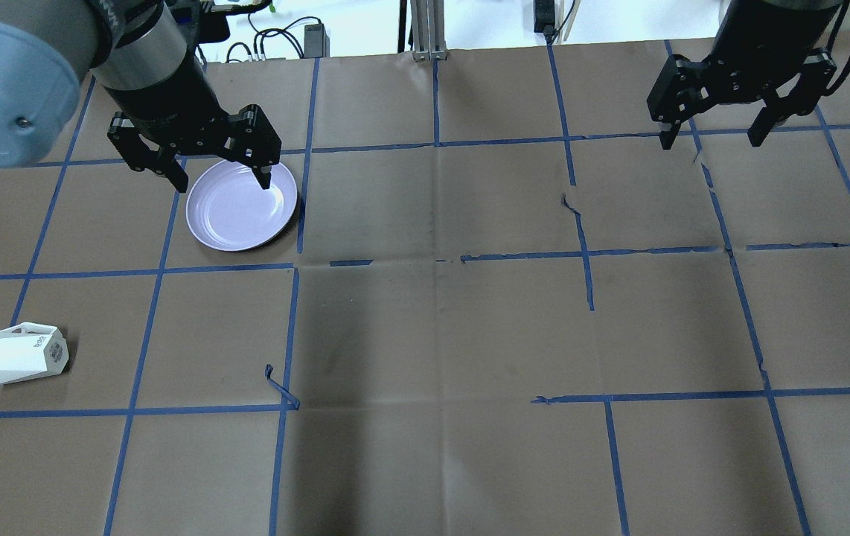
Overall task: Flip cup and place on plate
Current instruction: 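Move the left gripper away from the plate toward the white mug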
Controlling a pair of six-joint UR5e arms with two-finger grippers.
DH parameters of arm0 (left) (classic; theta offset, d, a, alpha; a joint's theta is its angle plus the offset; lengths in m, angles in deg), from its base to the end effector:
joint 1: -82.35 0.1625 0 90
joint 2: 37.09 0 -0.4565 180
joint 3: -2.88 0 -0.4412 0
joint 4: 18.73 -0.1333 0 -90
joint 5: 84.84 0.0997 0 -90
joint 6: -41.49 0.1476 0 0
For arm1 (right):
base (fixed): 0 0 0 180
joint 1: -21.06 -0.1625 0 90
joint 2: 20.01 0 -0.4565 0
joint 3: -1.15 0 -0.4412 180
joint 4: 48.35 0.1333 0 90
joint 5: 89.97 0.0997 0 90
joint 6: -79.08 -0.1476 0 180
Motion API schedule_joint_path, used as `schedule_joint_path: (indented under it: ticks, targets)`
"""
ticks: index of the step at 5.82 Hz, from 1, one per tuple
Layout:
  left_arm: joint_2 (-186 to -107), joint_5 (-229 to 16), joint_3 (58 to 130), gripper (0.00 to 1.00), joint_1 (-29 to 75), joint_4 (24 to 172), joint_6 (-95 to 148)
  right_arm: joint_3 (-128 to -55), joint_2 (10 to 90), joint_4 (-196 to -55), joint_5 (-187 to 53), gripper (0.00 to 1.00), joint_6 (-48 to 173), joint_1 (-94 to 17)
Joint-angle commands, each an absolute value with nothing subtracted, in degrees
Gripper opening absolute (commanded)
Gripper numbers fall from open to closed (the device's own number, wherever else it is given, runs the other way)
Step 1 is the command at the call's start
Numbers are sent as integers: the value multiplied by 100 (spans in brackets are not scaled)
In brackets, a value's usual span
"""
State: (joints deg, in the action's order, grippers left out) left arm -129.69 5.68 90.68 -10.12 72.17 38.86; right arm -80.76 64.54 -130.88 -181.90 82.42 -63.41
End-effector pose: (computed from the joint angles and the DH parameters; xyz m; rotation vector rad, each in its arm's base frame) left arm -0.1559 -0.5520 0.4656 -0.0042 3.1313 0.0349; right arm 0.0727 -0.5807 0.4819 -0.0573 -3.1111 -0.1349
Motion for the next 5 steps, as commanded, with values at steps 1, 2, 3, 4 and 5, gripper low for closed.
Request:
schedule_joint_path:
  ticks: [1, 2, 3, 4, 5]
  targets:
    - [-12973, 569, 9051, 99, -1011, 7215, 3886, -8076, 6454, -13088, -18190, 100, 8242, -6341]
    - [-12955, 577, 9050, 99, -1011, 7215, 3894, -8076, 6454, -13088, -18190, 100, 8242, -6341]
    - [-12929, 577, 9059, 99, -985, 7206, 3895, -8076, 6454, -13088, -18190, 100, 8242, -6341]
    - [-12894, 577, 9059, 99, -681, 7215, 3990, -8076, 6454, -13088, -18190, 100, 8242, -6341]
    - [-12824, 569, 9050, 99, -190, 7293, 4618, -8076, 6454, -13088, -18190, 100, 8242, -6341]
